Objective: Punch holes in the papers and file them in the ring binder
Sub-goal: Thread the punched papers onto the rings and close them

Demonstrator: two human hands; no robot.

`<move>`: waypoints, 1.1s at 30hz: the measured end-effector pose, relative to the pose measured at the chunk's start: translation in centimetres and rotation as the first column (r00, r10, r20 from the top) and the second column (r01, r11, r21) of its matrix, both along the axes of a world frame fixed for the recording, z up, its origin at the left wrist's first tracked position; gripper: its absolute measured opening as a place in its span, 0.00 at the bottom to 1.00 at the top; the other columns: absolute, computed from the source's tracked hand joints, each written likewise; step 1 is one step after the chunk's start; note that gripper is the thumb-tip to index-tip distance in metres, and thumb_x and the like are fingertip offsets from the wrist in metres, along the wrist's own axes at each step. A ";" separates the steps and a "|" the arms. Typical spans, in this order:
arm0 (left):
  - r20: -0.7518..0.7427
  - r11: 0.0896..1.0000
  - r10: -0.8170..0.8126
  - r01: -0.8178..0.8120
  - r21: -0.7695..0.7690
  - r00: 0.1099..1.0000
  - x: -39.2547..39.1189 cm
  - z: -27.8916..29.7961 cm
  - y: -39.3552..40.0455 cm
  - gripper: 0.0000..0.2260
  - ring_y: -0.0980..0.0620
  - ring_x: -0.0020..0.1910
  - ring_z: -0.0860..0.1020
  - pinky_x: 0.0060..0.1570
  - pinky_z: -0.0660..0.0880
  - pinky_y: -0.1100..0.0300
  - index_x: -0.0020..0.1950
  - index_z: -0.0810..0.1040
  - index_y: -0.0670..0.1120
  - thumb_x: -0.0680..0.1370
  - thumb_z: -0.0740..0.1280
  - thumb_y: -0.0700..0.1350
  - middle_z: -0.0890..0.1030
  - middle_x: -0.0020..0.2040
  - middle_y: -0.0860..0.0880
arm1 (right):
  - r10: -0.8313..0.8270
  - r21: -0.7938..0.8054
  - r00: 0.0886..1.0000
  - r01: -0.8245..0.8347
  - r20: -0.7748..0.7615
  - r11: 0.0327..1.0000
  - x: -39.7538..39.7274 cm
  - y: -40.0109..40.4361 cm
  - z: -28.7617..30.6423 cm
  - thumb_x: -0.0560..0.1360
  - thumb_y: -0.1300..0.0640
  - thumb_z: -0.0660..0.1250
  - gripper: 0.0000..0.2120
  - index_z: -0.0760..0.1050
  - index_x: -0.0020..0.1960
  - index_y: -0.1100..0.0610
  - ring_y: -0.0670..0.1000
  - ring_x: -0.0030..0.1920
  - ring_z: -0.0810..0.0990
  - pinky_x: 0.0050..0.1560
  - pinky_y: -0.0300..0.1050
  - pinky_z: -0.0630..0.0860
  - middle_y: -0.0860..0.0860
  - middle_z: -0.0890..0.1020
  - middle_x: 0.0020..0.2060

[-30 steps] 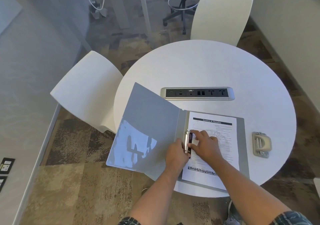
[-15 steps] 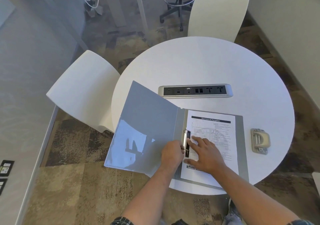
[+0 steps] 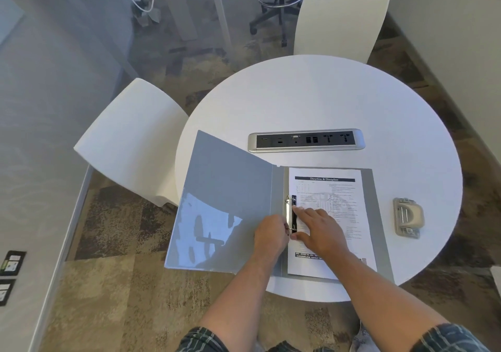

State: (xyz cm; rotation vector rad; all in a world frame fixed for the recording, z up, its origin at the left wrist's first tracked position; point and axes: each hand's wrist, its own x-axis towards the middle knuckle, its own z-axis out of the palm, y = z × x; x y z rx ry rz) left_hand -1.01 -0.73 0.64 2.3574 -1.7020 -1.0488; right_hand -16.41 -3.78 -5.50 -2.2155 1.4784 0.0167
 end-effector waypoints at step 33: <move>0.171 0.915 -0.341 0.368 -0.164 0.925 -0.3 5.4 3.3 0.28 0.42 0.76 0.65 0.70 0.67 0.47 0.75 0.69 0.57 0.75 0.70 0.58 0.63 0.79 0.48 | -0.876 0.790 0.294 0.387 0.383 0.475 -8.1 -3.7 7.3 0.83 0.42 0.61 0.21 0.84 0.54 0.58 0.57 0.41 0.82 0.49 0.52 0.75 0.60 0.86 0.45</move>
